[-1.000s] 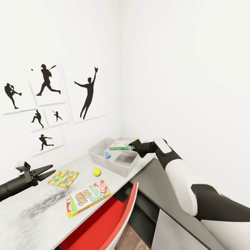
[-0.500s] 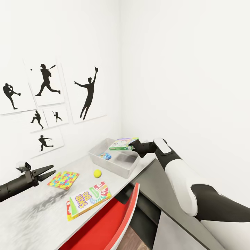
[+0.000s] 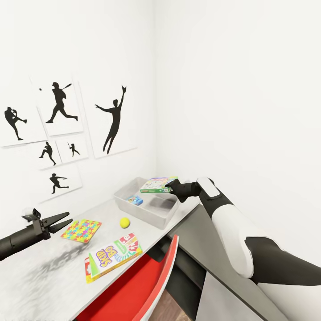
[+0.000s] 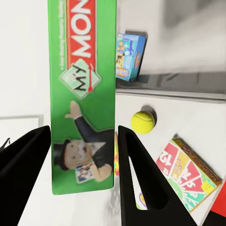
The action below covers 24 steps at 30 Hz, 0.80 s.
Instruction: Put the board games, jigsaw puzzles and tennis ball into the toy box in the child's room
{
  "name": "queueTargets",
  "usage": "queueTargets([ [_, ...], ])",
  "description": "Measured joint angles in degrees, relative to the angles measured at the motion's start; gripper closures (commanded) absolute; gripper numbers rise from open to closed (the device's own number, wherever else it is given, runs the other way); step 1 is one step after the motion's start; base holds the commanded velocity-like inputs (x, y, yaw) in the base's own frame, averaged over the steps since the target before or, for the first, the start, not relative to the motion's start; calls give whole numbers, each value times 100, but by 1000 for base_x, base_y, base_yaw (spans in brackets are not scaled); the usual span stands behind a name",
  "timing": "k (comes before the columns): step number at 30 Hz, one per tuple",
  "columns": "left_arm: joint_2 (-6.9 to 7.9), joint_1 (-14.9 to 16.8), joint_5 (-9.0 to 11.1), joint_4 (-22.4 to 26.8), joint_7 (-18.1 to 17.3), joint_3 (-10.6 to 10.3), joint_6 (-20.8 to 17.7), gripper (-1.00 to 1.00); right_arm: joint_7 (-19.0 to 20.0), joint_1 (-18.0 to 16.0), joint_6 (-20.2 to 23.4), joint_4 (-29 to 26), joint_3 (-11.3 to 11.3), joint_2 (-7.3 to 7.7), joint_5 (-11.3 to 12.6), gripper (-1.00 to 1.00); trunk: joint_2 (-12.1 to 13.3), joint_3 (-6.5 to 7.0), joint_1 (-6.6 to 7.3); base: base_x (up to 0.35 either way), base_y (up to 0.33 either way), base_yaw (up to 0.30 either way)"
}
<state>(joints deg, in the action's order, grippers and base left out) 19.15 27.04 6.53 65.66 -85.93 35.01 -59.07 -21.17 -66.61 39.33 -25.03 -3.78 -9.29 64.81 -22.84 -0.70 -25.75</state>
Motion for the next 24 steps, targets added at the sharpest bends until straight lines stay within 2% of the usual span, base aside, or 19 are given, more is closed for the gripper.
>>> queueTargets([
  [6,0,0,1,0,2,2,0,-100,2,1,1,-2,-2,3,-4,100,0,0,-1,-20,-1,17],
  [15,1,-2,-3,-50,3,5,0,-100,2,1,0,-1,5,2,-8,100,0,0,0,-43,0,228],
  [24,0,0,-9,-76,2,-1,0,-100,2,2,0,-3,-1,3,-3,100,0,0,0,-1,0,54],
])
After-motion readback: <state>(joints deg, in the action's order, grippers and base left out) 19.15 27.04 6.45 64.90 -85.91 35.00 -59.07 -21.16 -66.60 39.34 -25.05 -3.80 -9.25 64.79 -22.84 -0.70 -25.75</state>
